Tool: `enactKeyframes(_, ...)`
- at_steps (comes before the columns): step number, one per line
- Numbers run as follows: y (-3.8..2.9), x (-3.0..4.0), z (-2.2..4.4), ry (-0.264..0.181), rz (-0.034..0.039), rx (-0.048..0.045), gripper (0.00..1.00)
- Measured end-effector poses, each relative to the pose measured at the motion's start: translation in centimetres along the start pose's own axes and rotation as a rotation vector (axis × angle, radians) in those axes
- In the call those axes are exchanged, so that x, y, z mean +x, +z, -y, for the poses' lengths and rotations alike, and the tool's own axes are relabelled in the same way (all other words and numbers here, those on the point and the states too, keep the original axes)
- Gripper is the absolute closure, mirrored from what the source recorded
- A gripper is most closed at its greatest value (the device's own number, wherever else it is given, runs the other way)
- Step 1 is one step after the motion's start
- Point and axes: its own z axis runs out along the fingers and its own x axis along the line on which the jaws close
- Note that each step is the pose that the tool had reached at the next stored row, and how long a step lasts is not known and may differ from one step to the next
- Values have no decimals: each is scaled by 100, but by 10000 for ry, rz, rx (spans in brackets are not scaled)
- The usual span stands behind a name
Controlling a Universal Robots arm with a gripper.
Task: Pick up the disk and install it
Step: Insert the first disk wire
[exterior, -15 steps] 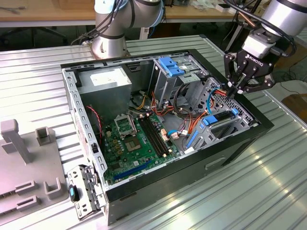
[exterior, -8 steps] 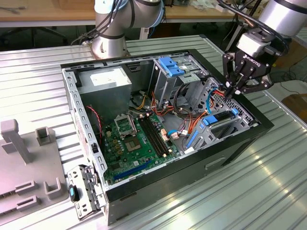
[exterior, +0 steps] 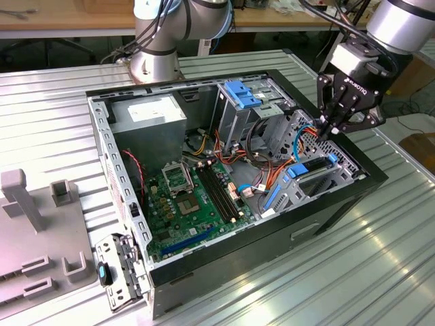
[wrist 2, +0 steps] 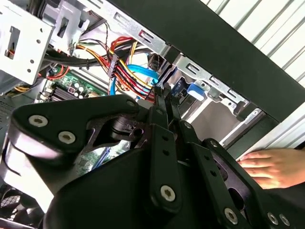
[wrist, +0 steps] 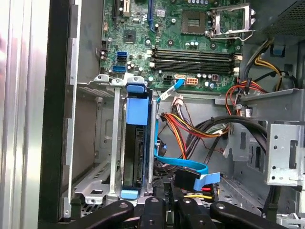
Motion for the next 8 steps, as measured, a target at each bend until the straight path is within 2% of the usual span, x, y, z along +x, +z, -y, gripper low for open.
enactKeyframes(4,1,1,-2,483,2,-1,84)
enactKeyframes(7,6,38,-4,481,19,0,84)
enactKeyframes(8,7,77,-11,477,32,0,84)
